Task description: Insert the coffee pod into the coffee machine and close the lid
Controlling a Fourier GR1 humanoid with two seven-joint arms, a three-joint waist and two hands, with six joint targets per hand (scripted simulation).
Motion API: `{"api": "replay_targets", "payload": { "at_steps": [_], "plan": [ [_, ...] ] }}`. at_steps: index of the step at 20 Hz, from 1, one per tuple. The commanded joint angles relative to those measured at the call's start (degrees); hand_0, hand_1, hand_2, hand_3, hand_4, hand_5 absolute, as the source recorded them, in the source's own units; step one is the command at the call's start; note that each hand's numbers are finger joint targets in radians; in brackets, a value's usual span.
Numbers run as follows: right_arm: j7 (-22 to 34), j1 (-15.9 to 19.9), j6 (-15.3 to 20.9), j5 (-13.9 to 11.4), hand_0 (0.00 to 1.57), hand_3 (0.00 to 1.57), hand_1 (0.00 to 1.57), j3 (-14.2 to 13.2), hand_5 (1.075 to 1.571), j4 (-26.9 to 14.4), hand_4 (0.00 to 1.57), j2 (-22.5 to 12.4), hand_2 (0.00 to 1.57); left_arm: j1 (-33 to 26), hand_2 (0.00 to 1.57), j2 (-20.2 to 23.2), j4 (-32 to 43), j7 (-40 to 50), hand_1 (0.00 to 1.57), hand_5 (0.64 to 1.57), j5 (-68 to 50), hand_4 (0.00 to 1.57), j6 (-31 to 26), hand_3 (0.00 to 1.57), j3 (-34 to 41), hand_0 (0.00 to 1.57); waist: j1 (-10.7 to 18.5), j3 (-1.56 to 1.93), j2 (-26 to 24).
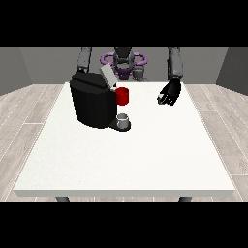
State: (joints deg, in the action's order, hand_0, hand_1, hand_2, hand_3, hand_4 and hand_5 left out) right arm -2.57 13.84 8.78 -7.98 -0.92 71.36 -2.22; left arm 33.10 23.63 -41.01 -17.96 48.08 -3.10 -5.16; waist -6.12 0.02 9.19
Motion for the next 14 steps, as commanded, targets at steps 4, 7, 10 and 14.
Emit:
{"api": "replay_targets", "payload": {
  "at_steps": [4,7,10,14],
  "plan": [
    [-1.7,1.2,3.1,-1.3,0.00,0.00,0.00,-2.2,1.571,-7.4,0.00,-0.1,0.00,4.0,1.43,-2.5,-3.0,-0.4,1.45,1.571,-3.4,0.53,-8.0,1.35,1.8,1.45,2.8,0.00,-2.9],
    [2.4,-0.2,5.4,-4.6,0.00,0.00,0.00,2.8,1.571,-4.2,0.00,2.1,0.00,5.6,1.39,-1.4,-1.0,0.2,1.40,1.571,-3.0,0.50,-10.1,1.32,2.7,1.40,0.4,-0.02,-4.3],
    [2.5,1.3,2.4,-2.7,0.00,0.00,0.00,-0.4,1.571,-7.7,0.00,-0.3,0.00,10.0,1.39,-3.6,-4.6,5.3,1.40,1.571,-3.7,0.54,-16.5,1.33,1.7,1.40,1.2,0.00,-7.0],
    [-1.6,0.7,1.8,-2.4,0.00,0.00,0.00,-1.3,1.571,-10.1,0.00,-1.2,0.00,12.7,1.40,-1.7,-7.2,4.3,1.40,1.571,-5.2,0.60,-22.3,1.34,2.9,1.40,2.1,0.01,-7.4]
  ]
}}
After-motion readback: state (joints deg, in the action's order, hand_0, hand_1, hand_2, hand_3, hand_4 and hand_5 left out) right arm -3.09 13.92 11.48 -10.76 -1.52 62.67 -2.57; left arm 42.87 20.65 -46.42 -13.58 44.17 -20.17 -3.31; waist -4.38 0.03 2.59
